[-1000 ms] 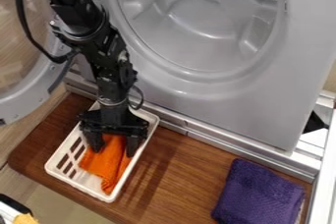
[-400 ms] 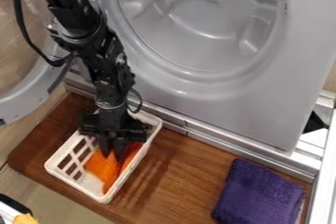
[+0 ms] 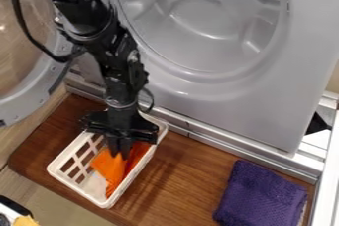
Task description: Put the yellow cloth in the washing machine
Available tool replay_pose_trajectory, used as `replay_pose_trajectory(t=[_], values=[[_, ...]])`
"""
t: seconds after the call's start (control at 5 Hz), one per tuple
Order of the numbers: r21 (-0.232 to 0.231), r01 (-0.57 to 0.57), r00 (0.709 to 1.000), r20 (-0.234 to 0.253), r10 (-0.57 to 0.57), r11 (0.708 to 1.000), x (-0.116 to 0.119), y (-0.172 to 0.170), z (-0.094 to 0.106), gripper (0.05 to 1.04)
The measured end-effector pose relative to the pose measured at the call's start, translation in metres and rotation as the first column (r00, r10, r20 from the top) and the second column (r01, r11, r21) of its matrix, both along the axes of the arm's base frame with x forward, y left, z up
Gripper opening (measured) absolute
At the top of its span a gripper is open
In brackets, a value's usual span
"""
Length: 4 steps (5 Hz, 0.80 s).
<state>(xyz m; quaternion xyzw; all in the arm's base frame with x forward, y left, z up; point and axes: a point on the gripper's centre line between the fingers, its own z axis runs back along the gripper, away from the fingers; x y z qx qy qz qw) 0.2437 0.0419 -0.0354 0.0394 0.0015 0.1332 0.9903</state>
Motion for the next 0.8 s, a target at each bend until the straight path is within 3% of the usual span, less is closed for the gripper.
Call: replay_pose_trajectory(t=[0.2,0.4,0.6,0.8], values=[[0.019,0.029,0.999,0.041,-0.030,0.999,-0.003,-0.009,0.023,0.085],[0.029,0.040,0.989,0.142,-0.043,0.999,0.003,-0.021,0.044,0.085],[0.031,0.062,0.975,0.210,-0.067,0.998,0.021,-0.037,0.058,0.085],[0.031,0.097,0.943,0.317,-0.102,0.995,0.050,-0.046,0.080,0.085]])
